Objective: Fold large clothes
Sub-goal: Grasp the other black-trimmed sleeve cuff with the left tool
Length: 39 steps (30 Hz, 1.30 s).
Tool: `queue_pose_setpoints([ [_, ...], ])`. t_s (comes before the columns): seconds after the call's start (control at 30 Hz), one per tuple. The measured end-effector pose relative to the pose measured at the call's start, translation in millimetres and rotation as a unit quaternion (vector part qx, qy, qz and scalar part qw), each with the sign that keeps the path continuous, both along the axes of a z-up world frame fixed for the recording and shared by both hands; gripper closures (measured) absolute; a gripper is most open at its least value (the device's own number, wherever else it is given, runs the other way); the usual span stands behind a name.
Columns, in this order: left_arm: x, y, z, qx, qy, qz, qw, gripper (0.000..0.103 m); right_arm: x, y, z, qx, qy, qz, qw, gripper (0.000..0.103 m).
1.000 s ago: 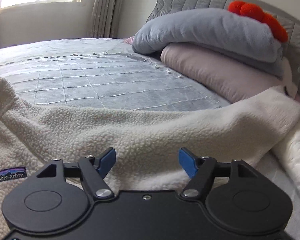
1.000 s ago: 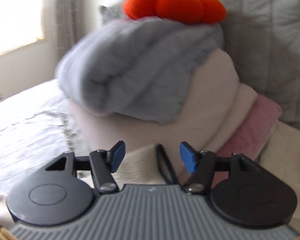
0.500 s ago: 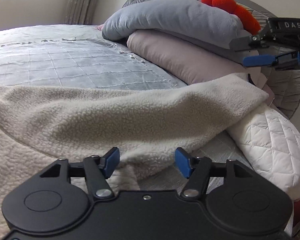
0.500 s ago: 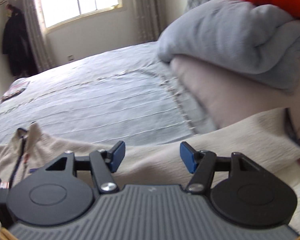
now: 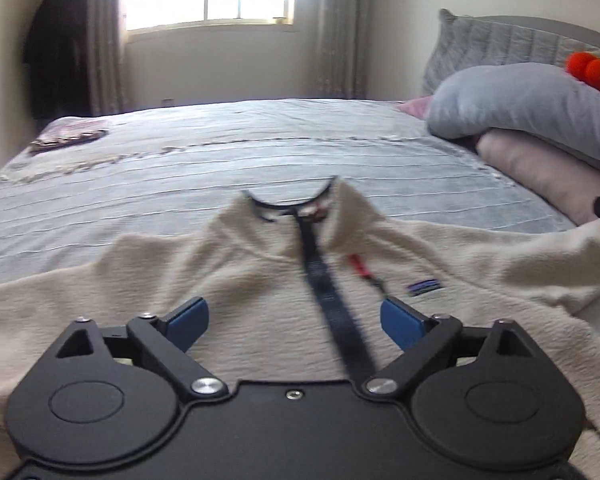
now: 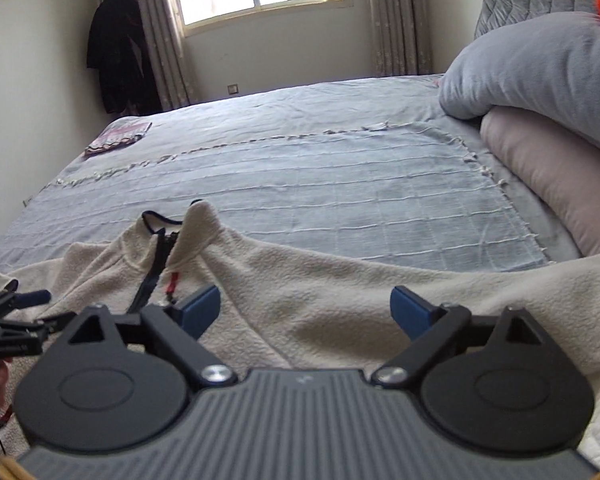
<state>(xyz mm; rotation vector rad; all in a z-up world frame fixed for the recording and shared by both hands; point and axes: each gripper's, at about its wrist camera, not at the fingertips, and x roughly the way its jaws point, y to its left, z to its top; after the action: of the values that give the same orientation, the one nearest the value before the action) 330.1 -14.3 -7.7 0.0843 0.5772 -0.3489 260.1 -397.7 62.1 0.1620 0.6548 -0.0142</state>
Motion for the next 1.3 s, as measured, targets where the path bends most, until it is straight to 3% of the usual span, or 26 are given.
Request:
queue_pose_setpoints([
  [0.1, 11, 67, -7, 0.056, -0.01, 0.059, 0.9966, 0.006, 5, 32, -14, 0.001, 0.007, 0.017, 1.0, 0.005],
  [0.23, 38, 152, -21, 0.125, 0.008, 0.165, 0.9784, 0.006, 14, 69, -35, 0.003, 0.029, 0.048, 0.998, 0.004],
  [0.37, 64, 222, -40, 0.112, 0.054, 0.217, 0.9683, 0.007, 24, 100, -54, -0.02, 0.051, 0.065, 0.996, 0.004],
  [0.47, 79, 249, -63, 0.081, 0.11, 0.195, 0.9713, 0.008, 28, 114, -67, -0.03, 0.065, 0.072, 0.995, 0.004],
  [0.53, 77, 258, -72, 0.062, 0.111, 0.195, 0.9726, 0.01, 31, 118, -75, -0.032, 0.074, 0.071, 0.994, 0.004],
  [0.57, 77, 259, -73, 0.062, 0.104, 0.195, 0.9733, 0.021, 31, 120, -78, -0.033, 0.078, 0.07, 0.994, 0.004],
  [0.6, 75, 259, -71, 0.067, 0.095, 0.201, 0.9727, 0.041, 31, 120, -82, -0.033, 0.082, 0.069, 0.994, 0.004],
  [0.63, 73, 261, -67, 0.071, 0.09, 0.205, 0.972, 0.05, 32, 120, -85, -0.031, 0.087, 0.067, 0.993, 0.004],
  [0.7, 70, 265, -53, 0.056, 0.081, 0.195, 0.9758, 0.084, 31, 118, -90, -0.028, 0.093, 0.064, 0.993, 0.004],
  [0.83, 67, 290, -4, 0.074, 0.009, 0.234, 0.9692, 0.086, 31, 113, -96, -0.022, 0.1, 0.055, 0.993, 0.004],
  [0.9, 68, 310, 21, 0.091, -0.026, 0.273, 0.9575, 0.087, 31, 111, -97, -0.02, 0.102, 0.049, 0.993, 0.004],
  [1.03, 69, 358, 56, 0.133, -0.076, 0.349, 0.9244, 0.087, 32, 110, -100, -0.019, 0.105, 0.045, 0.993, 0.004],
  [1.23, 61, 427, 55, 0.172, -0.095, 0.449, 0.8718, 0.087, 34, 112, -105, -0.022, 0.109, 0.042, 0.993, 0.004],
  [1.3, 61, 443, 46, 0.192, -0.107, 0.483, 0.8474, 0.087, 35, 113, -107, -0.025, 0.114, 0.041, 0.992, 0.004],
])
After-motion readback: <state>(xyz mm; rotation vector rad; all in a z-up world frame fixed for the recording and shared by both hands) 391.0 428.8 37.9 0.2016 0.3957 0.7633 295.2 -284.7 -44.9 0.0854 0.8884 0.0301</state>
